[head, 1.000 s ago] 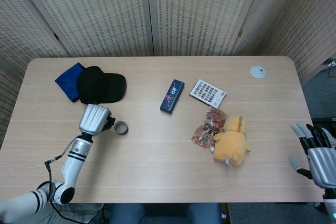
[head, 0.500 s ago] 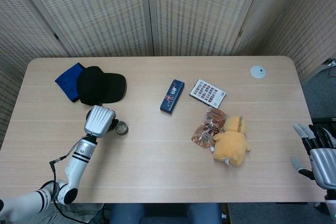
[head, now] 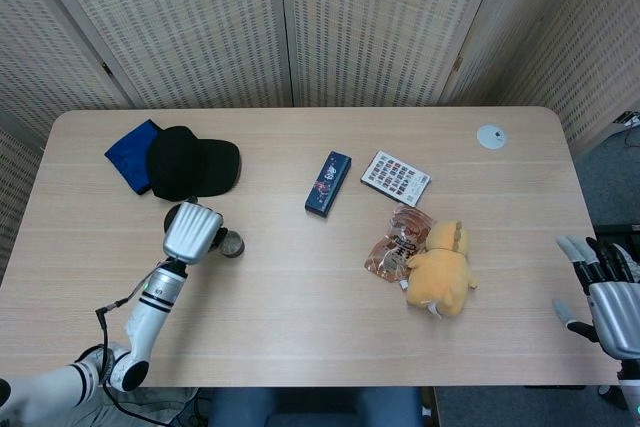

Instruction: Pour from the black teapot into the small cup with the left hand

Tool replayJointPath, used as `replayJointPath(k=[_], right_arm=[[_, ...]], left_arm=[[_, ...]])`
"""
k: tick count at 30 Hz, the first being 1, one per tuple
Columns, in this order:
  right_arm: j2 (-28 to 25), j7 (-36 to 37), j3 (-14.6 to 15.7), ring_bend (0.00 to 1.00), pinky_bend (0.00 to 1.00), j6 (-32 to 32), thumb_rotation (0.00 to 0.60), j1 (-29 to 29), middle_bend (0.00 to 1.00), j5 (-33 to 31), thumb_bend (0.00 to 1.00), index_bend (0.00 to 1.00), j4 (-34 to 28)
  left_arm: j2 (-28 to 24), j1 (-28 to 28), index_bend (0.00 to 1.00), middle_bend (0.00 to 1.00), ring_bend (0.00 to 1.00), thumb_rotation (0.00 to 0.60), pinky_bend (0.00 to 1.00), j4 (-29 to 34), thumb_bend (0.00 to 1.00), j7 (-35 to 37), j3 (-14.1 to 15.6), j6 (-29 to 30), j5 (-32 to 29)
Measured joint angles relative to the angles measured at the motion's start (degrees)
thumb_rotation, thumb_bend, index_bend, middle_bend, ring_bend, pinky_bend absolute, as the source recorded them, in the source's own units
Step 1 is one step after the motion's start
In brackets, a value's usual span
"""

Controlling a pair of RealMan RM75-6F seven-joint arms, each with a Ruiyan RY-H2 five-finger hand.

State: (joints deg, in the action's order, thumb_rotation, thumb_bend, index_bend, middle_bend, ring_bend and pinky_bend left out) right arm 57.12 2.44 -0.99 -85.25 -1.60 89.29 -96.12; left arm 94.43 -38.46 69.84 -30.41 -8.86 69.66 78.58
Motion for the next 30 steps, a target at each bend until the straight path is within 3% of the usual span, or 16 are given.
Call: replayJointPath(k=[30], right_arm=[[-0.07, 0.37, 1.05, 0.0, 0.01, 1.49, 0.6, -1.03, 0.09, 1.91, 0.29, 0.03, 0.35]], left_arm=[[0.04, 0.6, 1.0, 1.0, 1.0, 0.6, 0.57, -1.36, 0.37, -1.35, 0.28, 1.31, 1.73]])
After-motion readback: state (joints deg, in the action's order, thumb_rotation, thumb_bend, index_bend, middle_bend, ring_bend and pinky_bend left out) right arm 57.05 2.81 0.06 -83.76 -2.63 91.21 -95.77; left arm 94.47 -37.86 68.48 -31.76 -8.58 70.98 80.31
